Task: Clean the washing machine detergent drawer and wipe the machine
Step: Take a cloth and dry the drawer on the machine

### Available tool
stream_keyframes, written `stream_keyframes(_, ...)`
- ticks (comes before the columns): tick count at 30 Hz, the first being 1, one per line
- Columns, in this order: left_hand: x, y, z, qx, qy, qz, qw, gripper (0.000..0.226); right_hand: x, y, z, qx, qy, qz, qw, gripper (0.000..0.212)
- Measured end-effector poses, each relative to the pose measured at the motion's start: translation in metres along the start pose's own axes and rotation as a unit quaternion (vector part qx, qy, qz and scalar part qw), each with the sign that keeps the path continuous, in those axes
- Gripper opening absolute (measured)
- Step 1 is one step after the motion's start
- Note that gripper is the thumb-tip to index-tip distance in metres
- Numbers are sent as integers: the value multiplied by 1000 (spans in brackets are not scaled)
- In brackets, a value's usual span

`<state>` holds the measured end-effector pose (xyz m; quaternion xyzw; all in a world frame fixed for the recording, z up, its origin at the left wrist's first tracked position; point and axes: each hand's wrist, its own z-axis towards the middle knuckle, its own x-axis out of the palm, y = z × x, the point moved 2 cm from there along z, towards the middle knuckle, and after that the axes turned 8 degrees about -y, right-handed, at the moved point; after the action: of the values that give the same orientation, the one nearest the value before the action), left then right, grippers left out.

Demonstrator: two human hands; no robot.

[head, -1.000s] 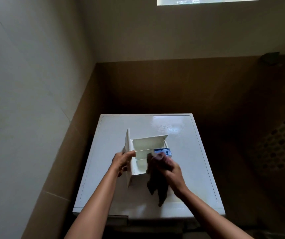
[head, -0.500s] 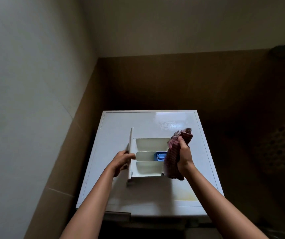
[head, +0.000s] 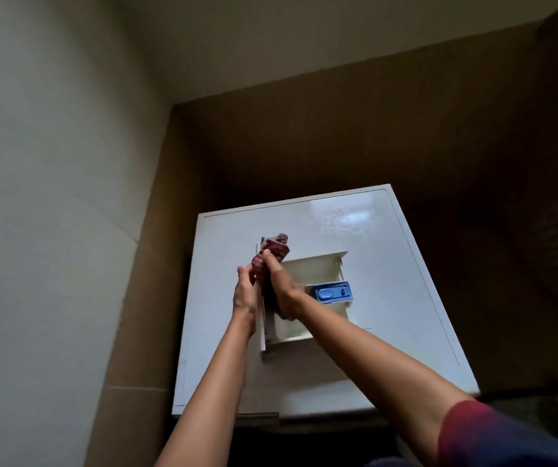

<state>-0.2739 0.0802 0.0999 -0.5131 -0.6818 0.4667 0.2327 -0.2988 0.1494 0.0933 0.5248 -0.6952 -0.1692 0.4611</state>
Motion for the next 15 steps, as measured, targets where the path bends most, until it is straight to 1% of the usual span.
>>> stream_keyframes(1, 2, 2, 2, -9, -21, -11, 1000, 50, 3, -4, 1, 5, -4, 8, 1000, 42)
stream_keyframes(4, 5, 16, 11, -28, -84, 33, 996, 52, 4, -17, -7, 31, -10, 52, 998, 43)
stream_keyframes(6, 4, 19, 14, -3, -110, 62, 992, 48, 2, -27, -21, 40, -20, 84, 995, 42)
stream_keyframes(8, 5, 15, 14, 33, -118, 74, 990, 44, -4, -40, -40, 51, -15, 100, 994, 46)
stream_keyframes(10, 5, 12, 15, 48, -129, 83, 987, 44, -12, -50, -59, 77, 8, 84, 993, 50)
stream_keyframes(13, 5, 13, 17, 69, -138, 113, 982, 45, -28, -54, -76, 105, 36, 7, 994, 45)
stream_keyframes(15, 4, 14, 18, 69, -140, 130, 979, 46, -32, -48, -75, 124, 44, -5, 991, 44)
